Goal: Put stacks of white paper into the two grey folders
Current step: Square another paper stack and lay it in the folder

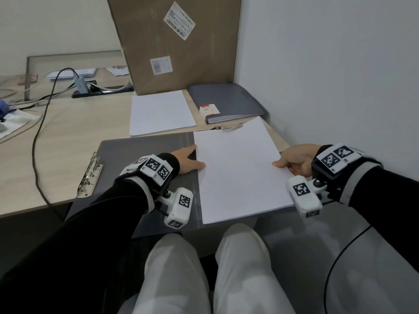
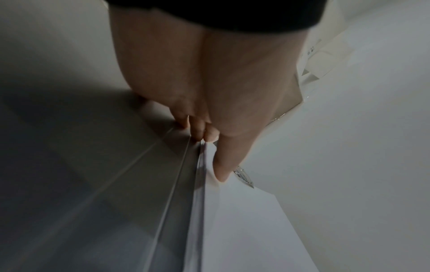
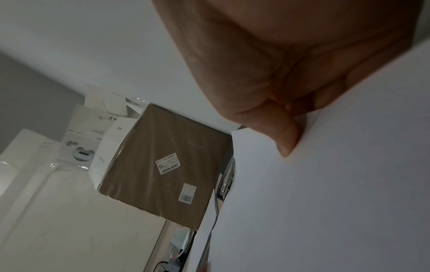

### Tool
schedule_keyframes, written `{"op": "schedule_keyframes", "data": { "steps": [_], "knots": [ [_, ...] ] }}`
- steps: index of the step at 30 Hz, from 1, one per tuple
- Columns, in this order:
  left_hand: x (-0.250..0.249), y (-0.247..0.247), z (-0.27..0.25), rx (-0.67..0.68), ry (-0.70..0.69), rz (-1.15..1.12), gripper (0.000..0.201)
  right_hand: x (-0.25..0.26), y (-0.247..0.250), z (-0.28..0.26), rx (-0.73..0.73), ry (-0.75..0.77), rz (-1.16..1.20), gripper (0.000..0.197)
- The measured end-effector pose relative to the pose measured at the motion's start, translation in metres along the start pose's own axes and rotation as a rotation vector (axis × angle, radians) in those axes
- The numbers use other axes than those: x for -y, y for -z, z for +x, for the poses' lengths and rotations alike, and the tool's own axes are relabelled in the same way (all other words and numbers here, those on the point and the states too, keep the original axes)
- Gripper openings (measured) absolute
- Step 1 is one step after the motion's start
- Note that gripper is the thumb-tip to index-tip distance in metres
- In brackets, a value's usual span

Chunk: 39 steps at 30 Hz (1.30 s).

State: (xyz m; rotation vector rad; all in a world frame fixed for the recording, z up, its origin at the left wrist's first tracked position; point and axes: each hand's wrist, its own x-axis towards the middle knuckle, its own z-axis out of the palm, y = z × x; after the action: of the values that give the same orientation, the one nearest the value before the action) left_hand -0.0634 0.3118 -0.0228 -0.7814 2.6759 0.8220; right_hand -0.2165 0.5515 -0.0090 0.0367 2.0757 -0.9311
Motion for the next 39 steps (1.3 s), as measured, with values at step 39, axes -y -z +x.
{"op": "schedule_keyframes", "data": {
  "steps": [39],
  "knots": [
    [-0.015,-0.006,-0.010,-0.082,-0.011,0.062,0.056,-0.013,-0.005,0.013,-0.410,0.540,-0.493,0.032]
  ]
}}
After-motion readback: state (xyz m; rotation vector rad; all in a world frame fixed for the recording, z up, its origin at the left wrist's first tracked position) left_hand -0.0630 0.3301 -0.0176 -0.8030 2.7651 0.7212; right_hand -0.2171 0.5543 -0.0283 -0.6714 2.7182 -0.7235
